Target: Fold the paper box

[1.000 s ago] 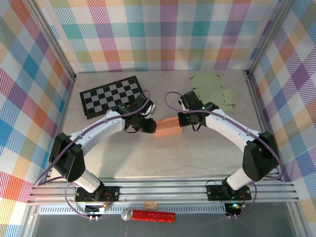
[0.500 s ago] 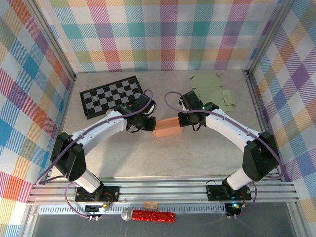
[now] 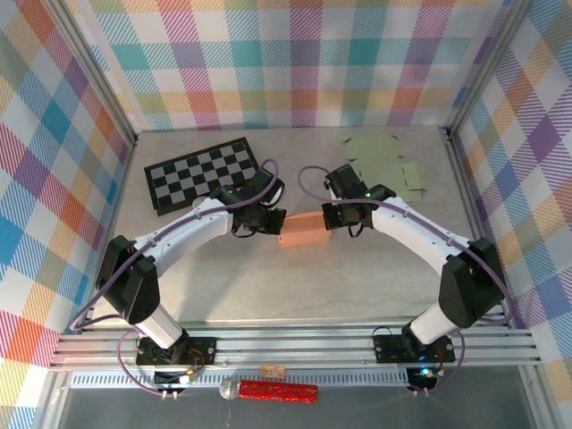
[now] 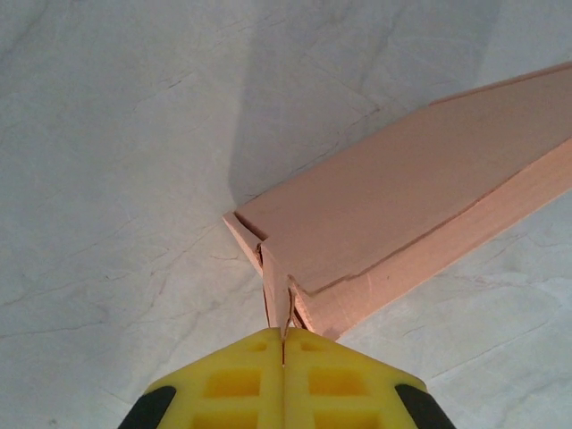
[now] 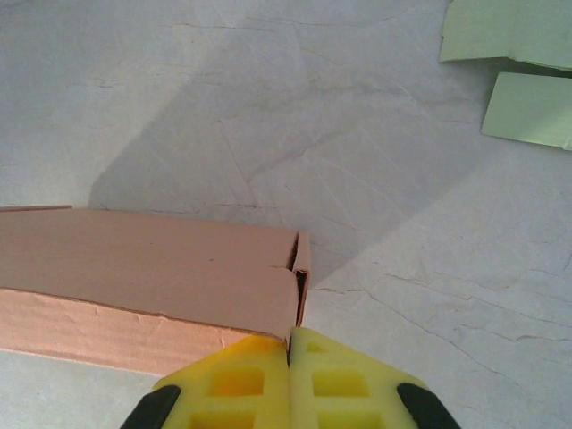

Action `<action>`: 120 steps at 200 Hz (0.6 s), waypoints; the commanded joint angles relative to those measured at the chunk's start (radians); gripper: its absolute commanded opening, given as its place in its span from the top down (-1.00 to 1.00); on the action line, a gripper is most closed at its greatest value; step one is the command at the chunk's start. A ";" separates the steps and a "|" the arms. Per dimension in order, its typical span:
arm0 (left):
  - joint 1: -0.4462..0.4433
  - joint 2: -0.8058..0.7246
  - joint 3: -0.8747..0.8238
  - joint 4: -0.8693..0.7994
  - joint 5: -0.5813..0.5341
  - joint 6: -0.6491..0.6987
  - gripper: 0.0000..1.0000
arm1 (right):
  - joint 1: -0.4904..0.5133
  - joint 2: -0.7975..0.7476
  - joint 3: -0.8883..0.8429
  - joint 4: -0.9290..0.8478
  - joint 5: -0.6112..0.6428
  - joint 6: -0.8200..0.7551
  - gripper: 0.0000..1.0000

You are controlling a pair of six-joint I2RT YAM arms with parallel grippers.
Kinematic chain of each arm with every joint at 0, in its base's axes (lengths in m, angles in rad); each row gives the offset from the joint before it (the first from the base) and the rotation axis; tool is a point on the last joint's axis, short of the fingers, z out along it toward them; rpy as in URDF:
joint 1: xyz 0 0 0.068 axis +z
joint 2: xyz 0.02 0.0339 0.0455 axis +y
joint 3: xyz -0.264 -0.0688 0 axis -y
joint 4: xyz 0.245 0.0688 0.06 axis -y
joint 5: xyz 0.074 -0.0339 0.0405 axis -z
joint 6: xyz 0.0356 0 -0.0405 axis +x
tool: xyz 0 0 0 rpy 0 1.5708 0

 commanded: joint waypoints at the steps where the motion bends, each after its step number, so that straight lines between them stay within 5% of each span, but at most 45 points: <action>1: -0.010 0.011 0.038 -0.021 0.021 -0.097 0.99 | 0.017 0.005 0.017 -0.052 0.029 0.036 1.00; 120: -0.011 -0.011 -0.056 0.055 0.052 -0.317 1.00 | 0.071 0.010 0.031 -0.063 0.084 0.095 1.00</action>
